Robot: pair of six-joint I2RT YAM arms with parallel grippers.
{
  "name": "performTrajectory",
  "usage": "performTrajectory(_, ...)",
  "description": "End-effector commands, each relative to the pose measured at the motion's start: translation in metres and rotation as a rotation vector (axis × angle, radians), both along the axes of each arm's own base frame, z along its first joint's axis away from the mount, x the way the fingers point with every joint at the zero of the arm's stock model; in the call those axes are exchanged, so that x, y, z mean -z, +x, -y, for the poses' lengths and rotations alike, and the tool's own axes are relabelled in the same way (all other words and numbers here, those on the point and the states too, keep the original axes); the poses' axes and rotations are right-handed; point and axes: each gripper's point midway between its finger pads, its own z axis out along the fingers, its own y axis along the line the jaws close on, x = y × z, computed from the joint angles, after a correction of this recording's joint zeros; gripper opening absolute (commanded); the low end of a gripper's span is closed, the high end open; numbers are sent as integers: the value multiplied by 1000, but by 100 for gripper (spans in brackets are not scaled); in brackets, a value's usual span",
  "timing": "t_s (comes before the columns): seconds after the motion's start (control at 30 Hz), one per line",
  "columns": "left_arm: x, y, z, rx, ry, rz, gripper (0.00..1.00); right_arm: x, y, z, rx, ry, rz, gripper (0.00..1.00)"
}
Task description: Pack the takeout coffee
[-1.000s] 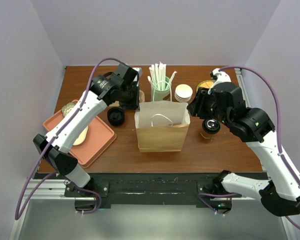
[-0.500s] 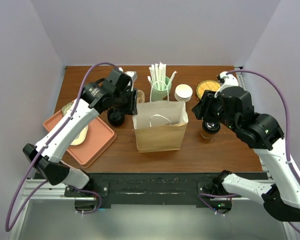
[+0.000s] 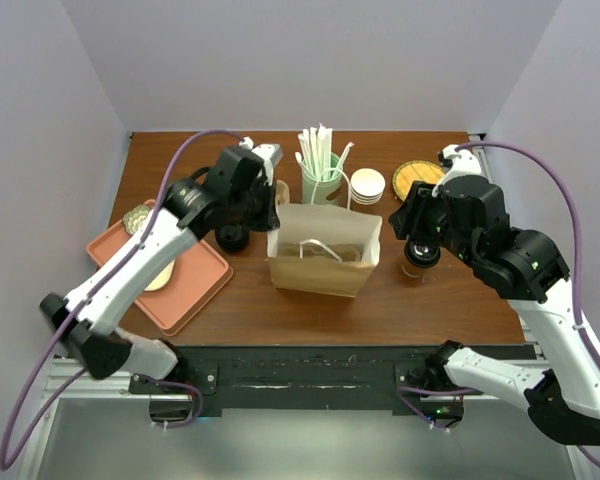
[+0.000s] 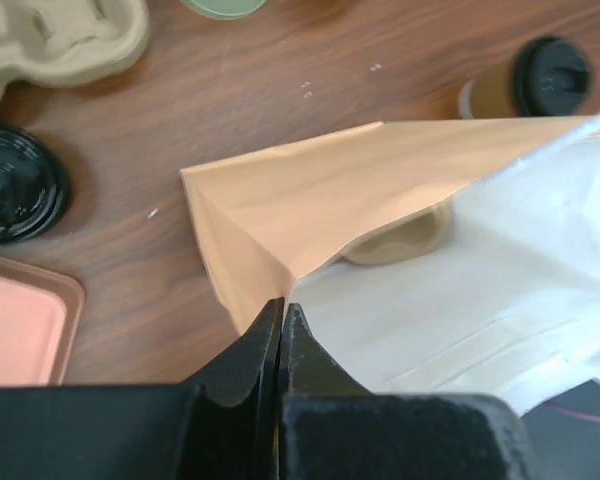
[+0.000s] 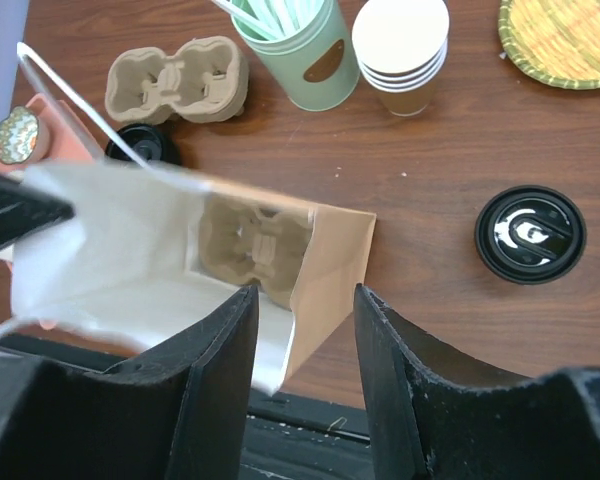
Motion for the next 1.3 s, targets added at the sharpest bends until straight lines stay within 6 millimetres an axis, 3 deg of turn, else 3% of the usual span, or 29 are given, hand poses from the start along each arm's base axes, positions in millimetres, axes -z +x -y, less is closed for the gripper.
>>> performTrajectory(0.0,-61,-15,2,32,-213,281,0,-2,-8,15,17,-30,34,48)
performTrajectory(0.03,-54,-24,-7,29,-225,301,0,0,-9,13,8,-29,29,48)
performTrajectory(0.1,-58,-27,-7,31,-279,360,0,3,-10,15,11,-35,22,48)
performTrajectory(0.23,-30,-49,-9,87,-320,374,0,19,-13,16,6,-57,-14,49)
performTrajectory(0.33,-31,-61,-11,110,-378,440,0,25,-15,15,-4,-64,-32,49)
performTrajectory(0.57,-9,-66,-15,133,-330,408,0,23,-11,17,7,-79,-20,50)
performTrajectory(0.83,-11,-66,-19,115,-314,402,1,22,-5,15,22,-88,-32,48)
performTrajectory(0.93,-32,-66,-19,85,-336,386,20,21,-3,20,46,-109,-30,48)
performTrajectory(0.97,-36,-64,-20,74,-333,382,36,21,-2,21,51,-115,-30,48)
performTrajectory(1.0,-46,-61,-18,54,-340,370,43,21,-2,21,56,-113,-26,48)
performTrajectory(1.03,-40,-63,-20,52,-309,335,48,20,-1,21,60,-113,-25,48)
performTrajectory(1.1,-39,-56,-21,19,-269,307,54,19,0,20,65,-99,-22,48)
performTrajectory(1.27,-29,-50,-25,-4,-178,249,55,19,2,23,100,-100,-38,48)
